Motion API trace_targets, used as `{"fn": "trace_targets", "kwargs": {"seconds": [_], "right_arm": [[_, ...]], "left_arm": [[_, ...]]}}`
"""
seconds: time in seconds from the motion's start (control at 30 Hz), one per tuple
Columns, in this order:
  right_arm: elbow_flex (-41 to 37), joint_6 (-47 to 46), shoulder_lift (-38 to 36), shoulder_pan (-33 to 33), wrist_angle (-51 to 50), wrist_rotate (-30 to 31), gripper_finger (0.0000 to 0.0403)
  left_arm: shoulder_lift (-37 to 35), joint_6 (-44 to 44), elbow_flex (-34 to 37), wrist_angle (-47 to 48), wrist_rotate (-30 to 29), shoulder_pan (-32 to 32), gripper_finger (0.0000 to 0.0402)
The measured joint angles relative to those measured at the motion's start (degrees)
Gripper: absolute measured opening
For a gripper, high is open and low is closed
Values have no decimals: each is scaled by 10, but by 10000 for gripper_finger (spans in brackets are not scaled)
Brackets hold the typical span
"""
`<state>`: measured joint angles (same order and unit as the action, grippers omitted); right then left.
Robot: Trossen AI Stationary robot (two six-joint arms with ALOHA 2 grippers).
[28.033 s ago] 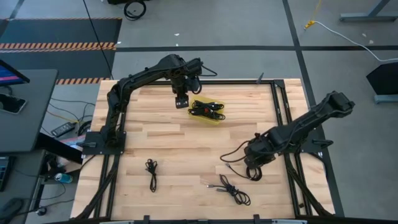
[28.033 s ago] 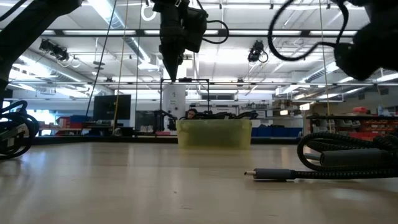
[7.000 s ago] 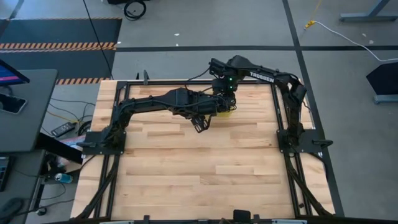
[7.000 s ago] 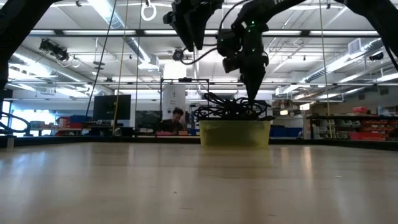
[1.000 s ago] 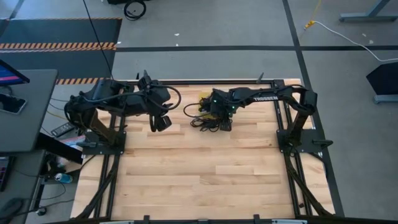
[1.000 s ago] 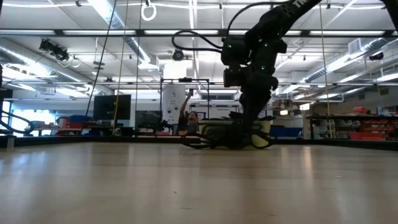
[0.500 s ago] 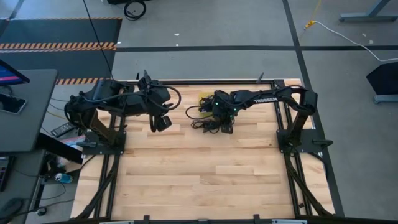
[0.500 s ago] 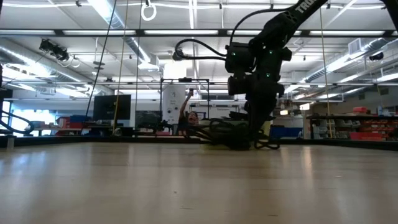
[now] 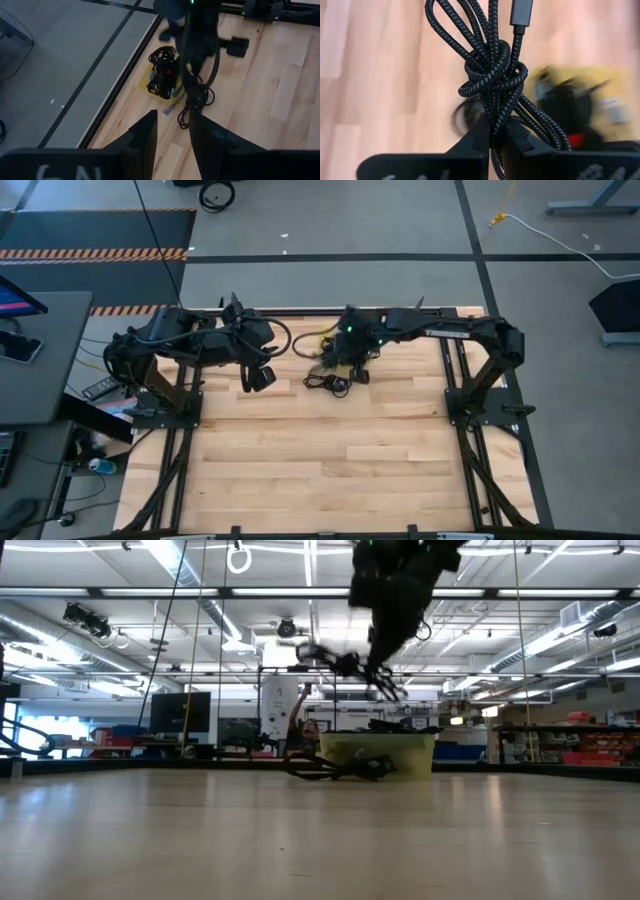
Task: Pick and place USB-C Cables
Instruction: Put the black charger cable into the yellow bin
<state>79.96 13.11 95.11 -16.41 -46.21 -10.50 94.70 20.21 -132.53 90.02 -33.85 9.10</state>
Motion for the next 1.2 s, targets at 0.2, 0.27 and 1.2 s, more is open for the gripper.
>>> {"fn": "trace_targets", "kwargs": {"seconds": [0.2,0.27,1.2], "right_arm": [[75,51,-7,-40,-42,63,21],[79,51,-4,-64,-48,56,21],[-31,36,52,-114,-31,4,21]], "left_arm": [[0,0,0,0,0,0,119],[0,0,0,0,0,0,119],[1,1,0,0,-5,0,119]]}}
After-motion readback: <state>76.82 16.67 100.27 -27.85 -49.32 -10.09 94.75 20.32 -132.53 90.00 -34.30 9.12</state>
